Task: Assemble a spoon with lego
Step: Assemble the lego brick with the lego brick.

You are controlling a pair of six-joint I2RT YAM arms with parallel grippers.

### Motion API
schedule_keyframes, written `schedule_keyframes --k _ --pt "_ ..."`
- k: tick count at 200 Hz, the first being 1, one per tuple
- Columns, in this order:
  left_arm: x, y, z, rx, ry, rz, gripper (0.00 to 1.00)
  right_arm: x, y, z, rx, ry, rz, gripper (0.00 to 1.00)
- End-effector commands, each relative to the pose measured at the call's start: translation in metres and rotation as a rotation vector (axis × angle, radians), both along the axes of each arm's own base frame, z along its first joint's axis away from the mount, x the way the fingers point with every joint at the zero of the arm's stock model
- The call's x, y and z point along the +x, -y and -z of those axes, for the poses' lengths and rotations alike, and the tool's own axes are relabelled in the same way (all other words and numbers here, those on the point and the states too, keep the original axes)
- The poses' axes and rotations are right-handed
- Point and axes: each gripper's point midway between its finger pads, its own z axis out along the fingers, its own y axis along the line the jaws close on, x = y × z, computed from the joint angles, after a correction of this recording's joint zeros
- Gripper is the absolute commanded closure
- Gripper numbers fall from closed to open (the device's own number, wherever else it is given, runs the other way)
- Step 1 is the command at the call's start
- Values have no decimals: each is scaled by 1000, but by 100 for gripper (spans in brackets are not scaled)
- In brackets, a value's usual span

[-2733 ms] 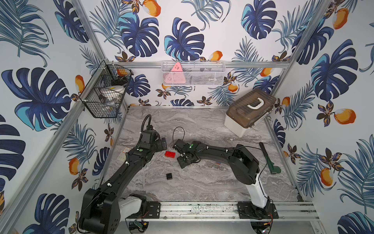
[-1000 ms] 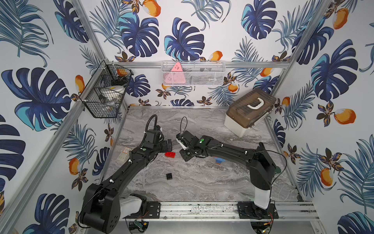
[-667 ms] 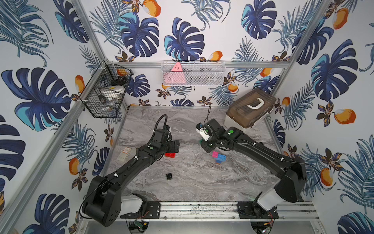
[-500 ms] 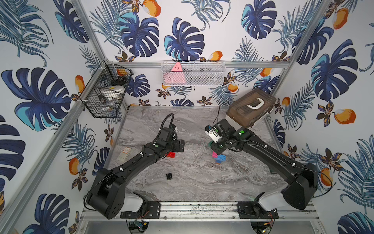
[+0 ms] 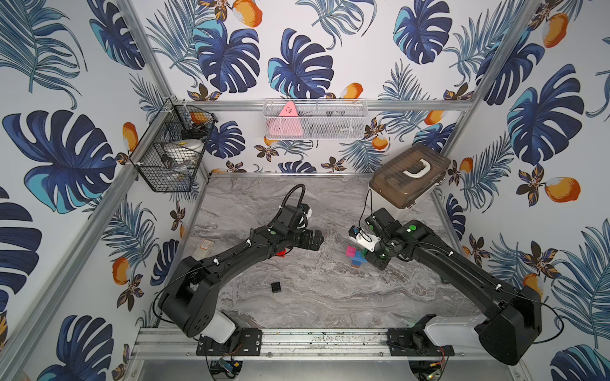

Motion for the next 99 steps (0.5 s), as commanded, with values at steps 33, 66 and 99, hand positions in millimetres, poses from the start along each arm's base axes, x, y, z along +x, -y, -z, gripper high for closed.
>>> schedule_keyframes --k 33,66,99 --pt "-24 49 0 -183 -83 68 1 8 -7 3 -9 57 -179 77" --pt "-32 65 8 -217 -113 78 1 18 -9 6 36 54 -187 76" --pt "-32 73 10 -209 -123 91 1 20 -15 10 65 38 -203 76"
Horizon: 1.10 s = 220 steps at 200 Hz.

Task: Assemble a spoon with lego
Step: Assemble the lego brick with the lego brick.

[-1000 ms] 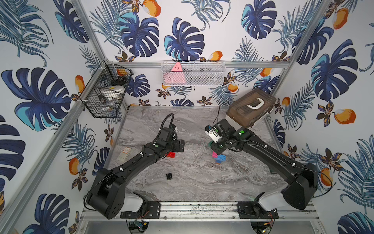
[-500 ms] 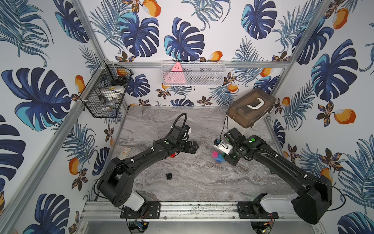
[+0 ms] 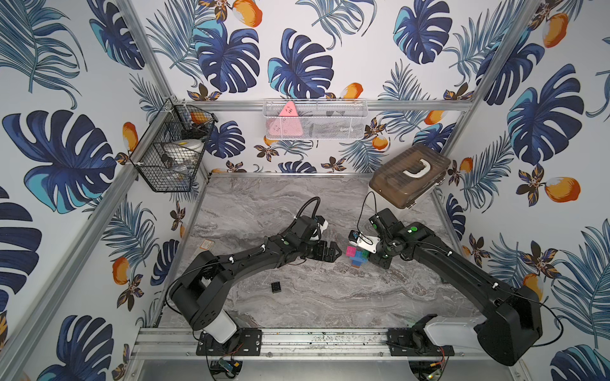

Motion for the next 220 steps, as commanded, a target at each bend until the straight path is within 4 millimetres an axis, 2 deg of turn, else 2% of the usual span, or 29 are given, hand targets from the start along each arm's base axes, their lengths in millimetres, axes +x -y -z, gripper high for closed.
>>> schedule_keyframes --k 1,43,94,149,220 --pt "5 10 -9 -43 7 -2 1 4 -12 0 50 3 -41 76" --pt "5 12 -4 -32 2 1 1 3 -18 6 67 -18 -70 76" --pt "4 14 1 -32 -11 6 1 5 -16 11 40 -23 -91 76" --pt "6 16 -1 -29 -2 17 1 13 -15 10 22 -37 -94 76" --pt "8 21 5 -29 -11 27 1 6 -11 17 13 -54 -104 77"
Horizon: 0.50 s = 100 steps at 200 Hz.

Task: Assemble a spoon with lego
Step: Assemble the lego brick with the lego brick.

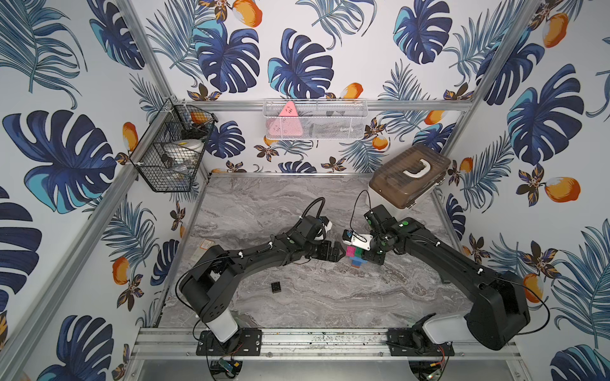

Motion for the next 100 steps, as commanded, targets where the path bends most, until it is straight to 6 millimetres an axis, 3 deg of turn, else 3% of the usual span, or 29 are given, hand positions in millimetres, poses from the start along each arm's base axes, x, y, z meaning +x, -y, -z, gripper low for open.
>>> schedule_keyframes --k 1,100 --pt "5 7 -7 -26 24 11 1 -6 3 3 -10 -15 -12 77" --pt "8 9 -4 -21 26 15 1 -3 4 8 -18 -9 -12 78"
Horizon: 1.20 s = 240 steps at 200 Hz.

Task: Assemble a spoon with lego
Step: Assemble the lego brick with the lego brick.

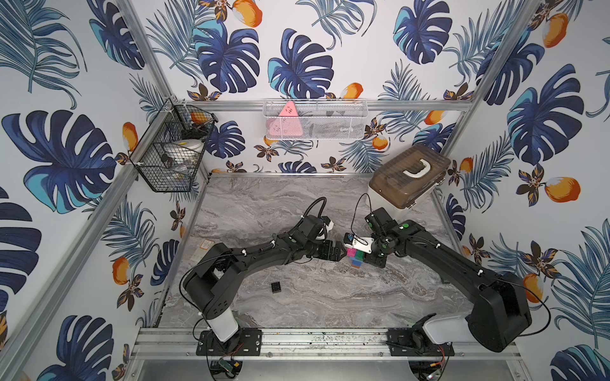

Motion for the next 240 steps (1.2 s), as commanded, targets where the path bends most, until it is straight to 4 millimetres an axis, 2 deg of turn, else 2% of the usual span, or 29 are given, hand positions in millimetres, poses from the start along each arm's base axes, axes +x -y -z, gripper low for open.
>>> schedule_keyframes --k 1,240 --pt "5 5 -8 -18 30 9 1 2 0 1 -5 5 -6 78" --pt "6 7 -4 0 38 33 1 10 -7 4 36 -23 9 79"
